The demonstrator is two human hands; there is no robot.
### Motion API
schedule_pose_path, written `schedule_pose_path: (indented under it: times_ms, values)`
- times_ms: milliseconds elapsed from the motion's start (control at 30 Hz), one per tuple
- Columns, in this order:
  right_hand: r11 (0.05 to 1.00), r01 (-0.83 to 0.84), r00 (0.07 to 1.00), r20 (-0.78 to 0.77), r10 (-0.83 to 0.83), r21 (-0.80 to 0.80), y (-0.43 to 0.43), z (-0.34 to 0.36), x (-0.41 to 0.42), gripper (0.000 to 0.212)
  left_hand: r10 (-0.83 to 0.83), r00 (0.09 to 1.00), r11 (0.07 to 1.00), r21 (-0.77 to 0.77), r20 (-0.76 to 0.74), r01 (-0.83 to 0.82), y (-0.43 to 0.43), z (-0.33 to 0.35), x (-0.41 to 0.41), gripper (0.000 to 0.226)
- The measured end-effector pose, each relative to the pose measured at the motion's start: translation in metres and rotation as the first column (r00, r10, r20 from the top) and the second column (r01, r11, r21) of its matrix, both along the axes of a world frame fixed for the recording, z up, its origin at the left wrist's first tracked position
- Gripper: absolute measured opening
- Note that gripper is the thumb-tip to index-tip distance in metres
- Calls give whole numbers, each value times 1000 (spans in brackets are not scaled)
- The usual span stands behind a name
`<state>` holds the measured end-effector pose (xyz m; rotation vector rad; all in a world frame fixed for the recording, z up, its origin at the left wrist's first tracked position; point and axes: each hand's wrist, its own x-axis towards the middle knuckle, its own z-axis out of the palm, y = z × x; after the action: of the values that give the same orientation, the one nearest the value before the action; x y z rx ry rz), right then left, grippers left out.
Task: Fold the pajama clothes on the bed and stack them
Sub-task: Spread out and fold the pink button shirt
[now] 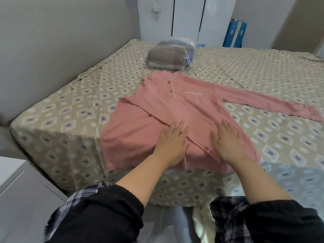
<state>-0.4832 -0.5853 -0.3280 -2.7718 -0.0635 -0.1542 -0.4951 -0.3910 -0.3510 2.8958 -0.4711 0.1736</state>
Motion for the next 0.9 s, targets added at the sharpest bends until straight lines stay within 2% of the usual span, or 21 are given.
schedule_pose_path:
  times_ms: [33,133,167,267,400,500,600,667,800,900]
  values:
    - [999,5,1000,-26,-5,-35,-1,-1,0,55,-4,1000,1000,14,6,4,-8,2,5,55]
    - [988,2,953,-299,-48,-152,-10,-8,3,67,50,999,998,34,-10,-49,-27,8,18,53]
    - [987,-10,937,-346,-47,-159,-14,-12,4,68,76,996,995,66,-47,-73,-32,8,21,53]
    - [991,-17,959,-282,-23,-136,-23,-15,7,62,125,987,977,185,-96,-106,-50,4,23,53]
    - [982,131,985,-95,-145,-139,-47,-12,16,51,85,996,986,144,-3,-84,-64,4,33,46]
    - [958,273,954,-105,-282,-92,-77,-13,25,55,94,993,991,102,-77,-86,-76,-4,41,52]
    - [933,355,926,-114,-360,-61,-107,-19,31,57,95,975,995,24,-203,-92,-106,-11,56,59]
    - [920,390,912,-119,-392,-39,-122,-23,35,57,66,973,998,18,-223,-63,-129,-11,70,62]
    - [908,418,905,-95,-416,10,-146,-23,48,59,-3,988,1000,7,-156,4,-165,-15,93,67]
    - [894,430,903,-66,-425,122,-159,-20,60,59,-54,997,998,-34,-58,52,-184,-19,108,61]
